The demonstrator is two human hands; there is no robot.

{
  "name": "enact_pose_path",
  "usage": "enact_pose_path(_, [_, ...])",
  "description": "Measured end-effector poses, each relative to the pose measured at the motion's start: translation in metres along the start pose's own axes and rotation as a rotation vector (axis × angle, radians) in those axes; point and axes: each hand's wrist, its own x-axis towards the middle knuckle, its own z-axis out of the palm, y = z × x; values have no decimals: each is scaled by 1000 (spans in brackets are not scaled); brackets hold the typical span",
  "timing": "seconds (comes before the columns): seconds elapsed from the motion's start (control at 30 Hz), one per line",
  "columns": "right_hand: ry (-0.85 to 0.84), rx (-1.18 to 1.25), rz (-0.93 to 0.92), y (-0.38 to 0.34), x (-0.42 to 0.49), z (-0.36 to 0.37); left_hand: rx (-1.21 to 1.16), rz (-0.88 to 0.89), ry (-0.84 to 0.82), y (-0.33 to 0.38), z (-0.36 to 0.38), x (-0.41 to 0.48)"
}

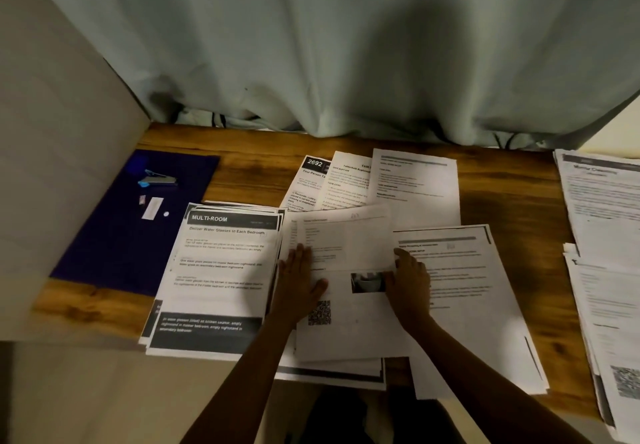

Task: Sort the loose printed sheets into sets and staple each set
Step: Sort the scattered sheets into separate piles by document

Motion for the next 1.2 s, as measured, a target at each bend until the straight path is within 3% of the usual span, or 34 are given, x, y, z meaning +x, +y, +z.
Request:
enact_pose_path(0.27, [41, 249, 35, -2, -5, -3, -26, 30, 31, -4, 2, 0])
enact_pose_path(0.4, [157, 358, 73, 3, 2, -30, -11, 28, 61, -8, 5, -2])
enact_pose_path(0.67, [206, 510, 373, 91, 29, -115, 30, 47, 51, -11, 5, -4])
enact_pose_path(0.87, [276, 540, 510, 123, 14, -142, 35, 37, 52, -10, 5, -4])
enact_pose_path(1.2, [229, 572, 581, 129, 0, -148, 4, 40, 37, 0, 0, -5])
